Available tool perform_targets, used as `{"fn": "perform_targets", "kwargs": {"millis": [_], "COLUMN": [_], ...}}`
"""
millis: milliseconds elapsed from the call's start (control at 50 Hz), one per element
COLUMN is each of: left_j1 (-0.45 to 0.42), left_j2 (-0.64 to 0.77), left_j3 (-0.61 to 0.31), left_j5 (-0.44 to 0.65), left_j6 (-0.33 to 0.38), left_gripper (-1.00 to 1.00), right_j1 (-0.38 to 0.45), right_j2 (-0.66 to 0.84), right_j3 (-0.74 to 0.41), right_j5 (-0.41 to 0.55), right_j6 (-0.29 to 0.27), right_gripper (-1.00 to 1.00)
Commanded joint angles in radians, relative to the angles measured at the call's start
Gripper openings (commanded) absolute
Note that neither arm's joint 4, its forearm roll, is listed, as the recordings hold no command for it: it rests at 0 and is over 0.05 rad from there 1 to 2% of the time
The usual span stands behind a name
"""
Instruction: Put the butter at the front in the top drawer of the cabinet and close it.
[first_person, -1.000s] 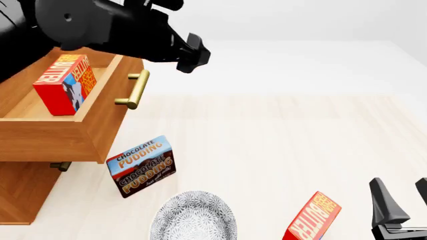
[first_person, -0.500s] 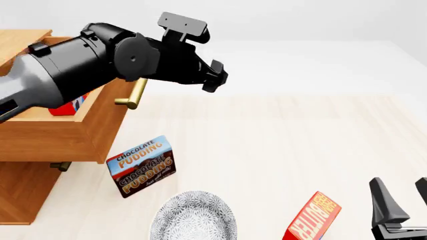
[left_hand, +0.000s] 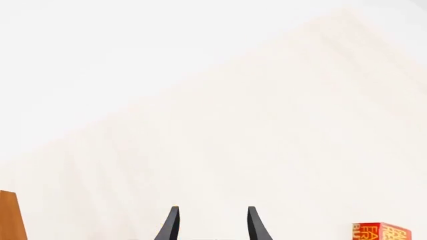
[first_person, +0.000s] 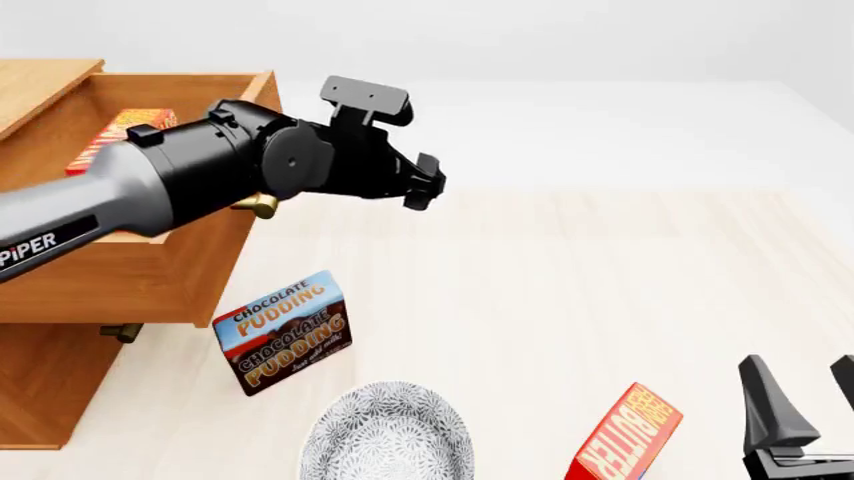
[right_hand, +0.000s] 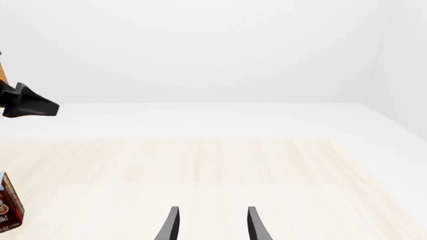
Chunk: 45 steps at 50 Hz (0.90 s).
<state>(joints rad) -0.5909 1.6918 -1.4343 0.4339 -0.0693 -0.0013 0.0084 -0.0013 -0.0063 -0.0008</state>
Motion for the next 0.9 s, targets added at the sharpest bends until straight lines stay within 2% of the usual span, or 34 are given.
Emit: {"fn": "perform_targets", "kwargs": {"millis": [20,320,900], "left_j1": [0.035,0.11,0.227], "left_j2": [0.012,-0.014,-0.077], "left_j3": [0.047,0.131,0.208], "left_j5": [-0.037,-0.08,-0.082], "left_j6": [-0.02,-0.027,0.0], "left_gripper": [1.0,1.0,1.0], "right_j1": [0.0,0.0,0.0], "right_j2": [-0.004,-0.005,0.001], "right_j3": [0.0,0.001,0.0], "right_j5": [0.004,0.005,0.0], "right_j6": [0.0,0.0,0.0], "right_gripper": [1.0,1.0,1.0]}}
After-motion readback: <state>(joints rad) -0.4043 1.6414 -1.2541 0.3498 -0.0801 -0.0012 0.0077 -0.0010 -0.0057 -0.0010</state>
